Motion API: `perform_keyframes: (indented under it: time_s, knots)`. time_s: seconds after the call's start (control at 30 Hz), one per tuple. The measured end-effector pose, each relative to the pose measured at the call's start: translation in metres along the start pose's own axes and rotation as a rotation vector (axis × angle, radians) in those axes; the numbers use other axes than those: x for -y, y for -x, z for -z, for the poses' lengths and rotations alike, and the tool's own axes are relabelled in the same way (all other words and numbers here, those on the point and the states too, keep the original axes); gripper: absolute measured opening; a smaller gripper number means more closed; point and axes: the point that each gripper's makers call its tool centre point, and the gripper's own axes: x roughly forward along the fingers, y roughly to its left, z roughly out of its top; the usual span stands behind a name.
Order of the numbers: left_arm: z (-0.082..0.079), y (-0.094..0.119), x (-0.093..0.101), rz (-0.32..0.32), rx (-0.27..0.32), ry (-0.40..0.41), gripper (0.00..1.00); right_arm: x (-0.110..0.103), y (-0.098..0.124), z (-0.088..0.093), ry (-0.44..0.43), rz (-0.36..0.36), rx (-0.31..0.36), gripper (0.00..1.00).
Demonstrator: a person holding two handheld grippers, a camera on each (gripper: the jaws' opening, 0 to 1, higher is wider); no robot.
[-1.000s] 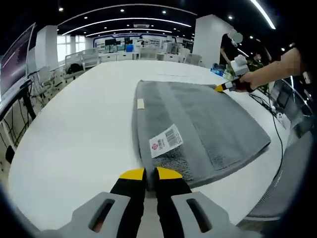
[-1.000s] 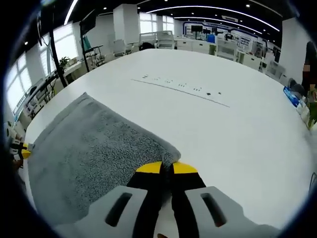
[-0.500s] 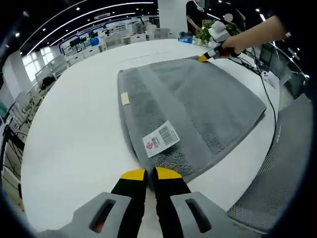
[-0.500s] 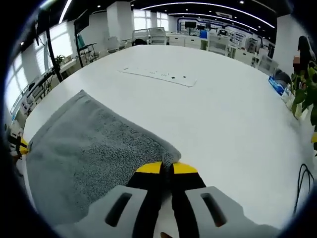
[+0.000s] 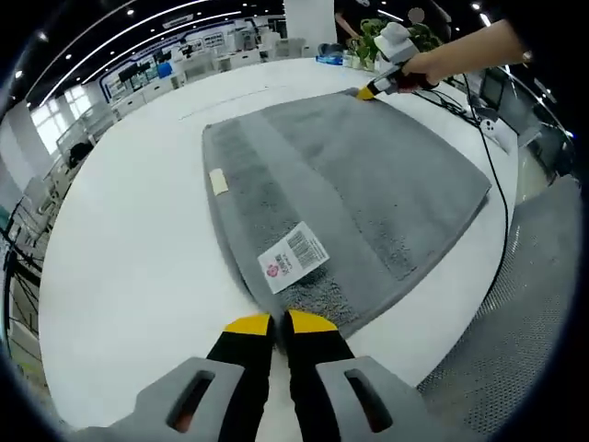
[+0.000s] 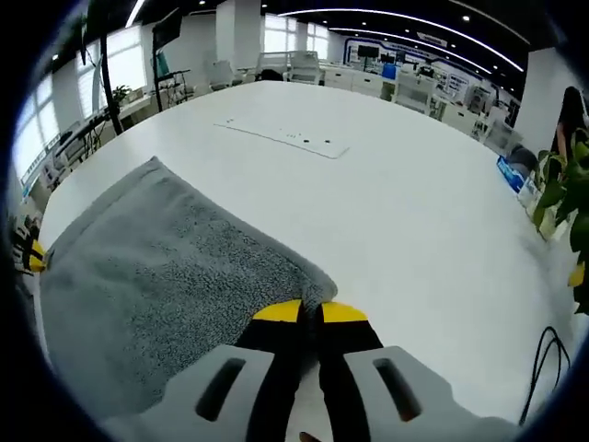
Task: Fold the towel on the table until its edges align and the towel forms a compact rectangular stack.
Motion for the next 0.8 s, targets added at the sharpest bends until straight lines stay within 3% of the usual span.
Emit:
perform_keyframes:
  time_s: [0.2,0.43,0.63,0.73,0.8]
  knots:
    - [0.0,0.001,-0.001,-0.038,-0.006,0.015,0.05,0.015,-0.01,0.004,-0.057,-0.015,0.042,0.03]
    - [-0.001,0.001,0.0,-0.053,-0.016,0.001,0.05,0.007,-0.008,0.004,-0.112,0.031,0.071,0.03]
    - [-0.001,0.001,-0.002,-0.055,-0.031,0.0,0.05,0.006,-0.01,0.003,-0.061,0.052,0.068,0.03]
    - [-0.002,0.0,-0.003,-0.042,-0.069,0.005,0.05,0.005,-0.011,0.001,0.03,0.089,0.045,0.04]
    - [-0.004,-0.001,-0.003,-0.041,-0.077,-0.008,0.06,-0.001,-0.01,-0.001,0.02,0.086,0.047,0.05]
